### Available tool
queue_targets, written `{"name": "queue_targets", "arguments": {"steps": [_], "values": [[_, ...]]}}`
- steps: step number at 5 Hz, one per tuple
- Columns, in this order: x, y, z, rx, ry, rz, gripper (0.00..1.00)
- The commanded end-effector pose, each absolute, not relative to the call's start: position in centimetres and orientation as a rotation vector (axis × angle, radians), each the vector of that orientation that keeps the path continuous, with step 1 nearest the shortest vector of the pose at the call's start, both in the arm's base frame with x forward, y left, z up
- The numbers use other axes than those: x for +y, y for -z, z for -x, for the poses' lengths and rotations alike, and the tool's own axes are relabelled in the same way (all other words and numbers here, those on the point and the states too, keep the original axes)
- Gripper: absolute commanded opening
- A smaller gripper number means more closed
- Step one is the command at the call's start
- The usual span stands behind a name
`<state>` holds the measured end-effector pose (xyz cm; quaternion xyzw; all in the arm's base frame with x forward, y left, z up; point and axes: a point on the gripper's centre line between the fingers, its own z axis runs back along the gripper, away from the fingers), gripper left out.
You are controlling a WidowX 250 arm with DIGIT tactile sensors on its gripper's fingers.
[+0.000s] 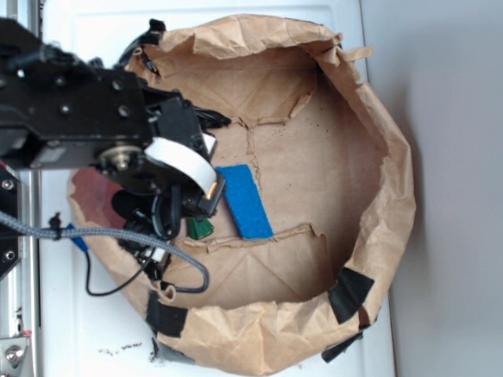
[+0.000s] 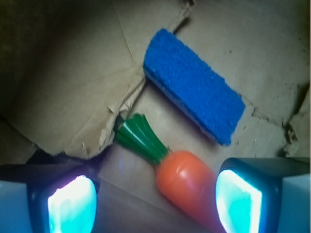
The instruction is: Grab the blue sponge.
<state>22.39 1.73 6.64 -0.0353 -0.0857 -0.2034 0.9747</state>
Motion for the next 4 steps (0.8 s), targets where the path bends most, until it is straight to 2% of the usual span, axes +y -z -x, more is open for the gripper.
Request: {"name": "queue_targets", "arguments": {"steps": [1,2,3,4], "values": [[2.7,-7.9,-30.4,-0.218,0.391,0.051,1.00],[3.0,-8.0,-31.4,-0.188,0.380,0.075,1.00],[3.0,-7.0,-31.0,-0.163,0.414,0.060,1.00],[3.0,-6.9,-29.1,-0.164,0.472,0.061,1.00]]}}
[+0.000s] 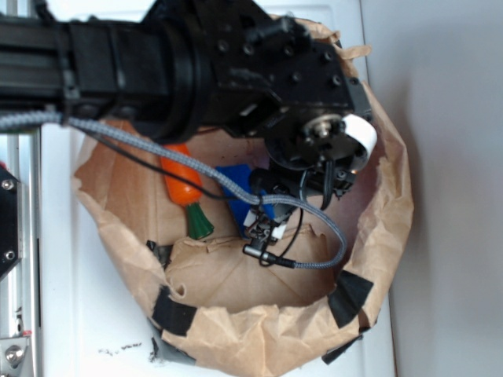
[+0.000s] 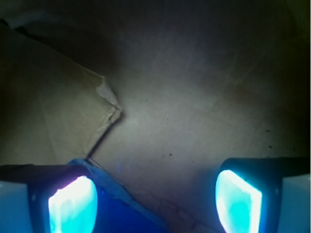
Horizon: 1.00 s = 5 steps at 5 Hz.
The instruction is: Grab the blue sponge.
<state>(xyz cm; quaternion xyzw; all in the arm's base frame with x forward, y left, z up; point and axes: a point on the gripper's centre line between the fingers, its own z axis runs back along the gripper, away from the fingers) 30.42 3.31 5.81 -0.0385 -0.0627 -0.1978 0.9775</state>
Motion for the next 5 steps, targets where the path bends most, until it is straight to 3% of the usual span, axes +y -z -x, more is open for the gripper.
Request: {"name": "queue_targets", "arguments": {"steps": [1,3,4,5], "values": [[3.0,-6.9,-28.5,-0.165,0.491,0.068,1.00],[2.1,-3.4,-28.7,-0.156,0.522,0.050,1.00],[1.9,-2.4,-28.7,-0.160,0.500,0.018,0.00],[1.9,-2.3,-28.7,-0.170,0.498,0.010,0.00]]}}
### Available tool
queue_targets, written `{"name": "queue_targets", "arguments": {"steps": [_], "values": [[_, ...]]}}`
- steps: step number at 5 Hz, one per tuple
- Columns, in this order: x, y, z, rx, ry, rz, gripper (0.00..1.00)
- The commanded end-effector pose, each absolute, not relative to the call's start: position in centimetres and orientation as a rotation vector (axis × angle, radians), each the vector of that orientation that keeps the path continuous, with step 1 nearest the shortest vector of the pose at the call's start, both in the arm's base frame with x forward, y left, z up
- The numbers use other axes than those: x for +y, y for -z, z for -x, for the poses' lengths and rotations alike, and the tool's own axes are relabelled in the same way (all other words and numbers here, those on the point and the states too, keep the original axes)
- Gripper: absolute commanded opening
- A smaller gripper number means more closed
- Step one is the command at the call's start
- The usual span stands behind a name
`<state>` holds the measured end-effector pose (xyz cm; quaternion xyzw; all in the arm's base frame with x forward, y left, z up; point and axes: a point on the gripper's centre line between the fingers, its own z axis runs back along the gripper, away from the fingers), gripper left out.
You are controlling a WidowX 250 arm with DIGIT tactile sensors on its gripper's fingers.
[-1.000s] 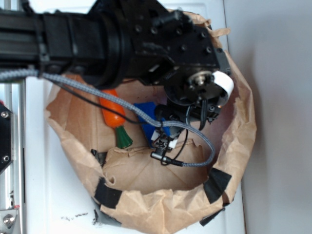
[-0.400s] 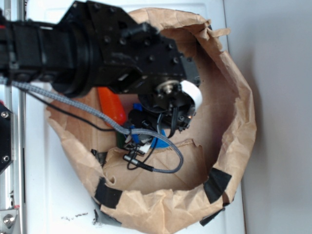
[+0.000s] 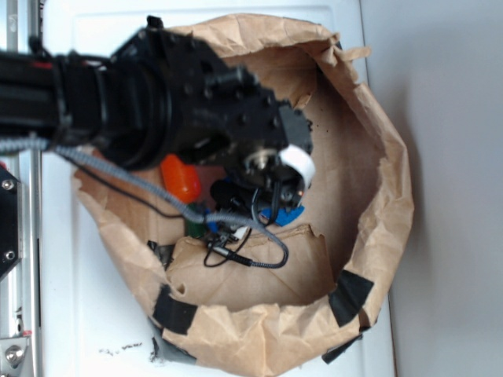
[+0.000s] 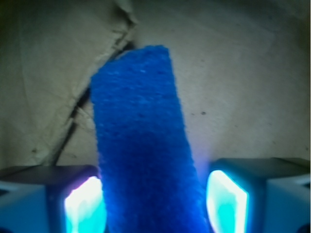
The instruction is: Grab the blue sponge.
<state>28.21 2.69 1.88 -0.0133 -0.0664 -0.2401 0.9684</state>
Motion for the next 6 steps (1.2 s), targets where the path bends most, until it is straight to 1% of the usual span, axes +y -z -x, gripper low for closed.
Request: {"name": "queue_targets", "arguments": {"steps": [1,2,3,4,5,6], "values": [[1.8,-3.0,-28.3,-0.190,0.489,0.012,0.00],[1.8,-4.8,-27.7,-0.199,0.477,0.056,0.00],[2.8,-8.4,-26.5,-0.213,0.440,0.113,0.00],[4.3,-12.6,-26.1,-0.261,0.410,0.206,0.02],[5.0,-14.2,-26.4,-0.269,0.396,0.272,0.00],[4.1,-13.9,-25.7,-0.305,0.413,0.206,0.00]]}}
